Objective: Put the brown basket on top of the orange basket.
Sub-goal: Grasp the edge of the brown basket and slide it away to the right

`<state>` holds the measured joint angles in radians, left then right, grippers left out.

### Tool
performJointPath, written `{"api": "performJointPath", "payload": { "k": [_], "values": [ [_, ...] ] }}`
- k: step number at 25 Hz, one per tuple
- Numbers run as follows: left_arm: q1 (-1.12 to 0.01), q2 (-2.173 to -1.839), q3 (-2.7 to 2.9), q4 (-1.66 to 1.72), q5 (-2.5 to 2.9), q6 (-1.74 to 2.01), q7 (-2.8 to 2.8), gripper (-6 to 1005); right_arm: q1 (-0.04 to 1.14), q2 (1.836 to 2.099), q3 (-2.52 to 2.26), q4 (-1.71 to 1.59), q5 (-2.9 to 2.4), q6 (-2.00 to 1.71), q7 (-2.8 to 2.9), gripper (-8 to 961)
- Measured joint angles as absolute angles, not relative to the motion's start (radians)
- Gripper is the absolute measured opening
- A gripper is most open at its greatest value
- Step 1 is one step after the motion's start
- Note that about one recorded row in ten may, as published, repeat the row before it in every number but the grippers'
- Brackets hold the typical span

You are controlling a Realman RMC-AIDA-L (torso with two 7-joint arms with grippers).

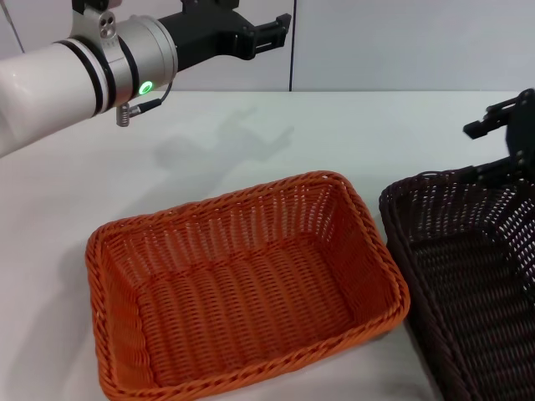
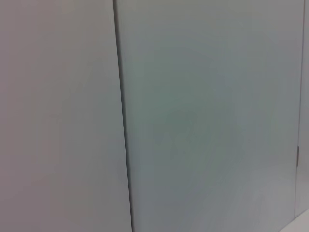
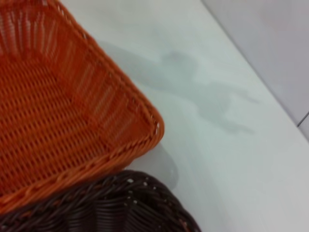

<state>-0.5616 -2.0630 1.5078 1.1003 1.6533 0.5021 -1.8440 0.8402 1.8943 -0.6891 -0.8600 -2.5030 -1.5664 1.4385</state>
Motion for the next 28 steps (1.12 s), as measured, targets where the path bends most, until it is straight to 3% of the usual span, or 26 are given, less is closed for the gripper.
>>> {"api": "performJointPath", "payload": {
  "k": [2,9,18,28],
  "values": [
    [-0.561,-2.063,1.508,1.097,1.653,0.502,-1.844,829,0.841,1.907,-0.747,-0.838,-2.504,-1.512,1.436,677],
    [-0.561,-2.063,1.506,1.091,1.651,0.500,-1.844,830,0.870,1.911,-0.810,-0.741,-2.505,-1.414,1.410,698],
    [-0.564,-2.064,1.490,1.080,1.651,0.500,-1.844,830,0.905,1.919,-0.857,-0.612,-2.509,-1.320,1.368,623],
    [-0.568,-2.062,1.466,1.058,1.650,0.505,-1.841,830,0.838,1.936,-0.854,-0.685,-2.517,-1.319,1.360,515]
  ]
}}
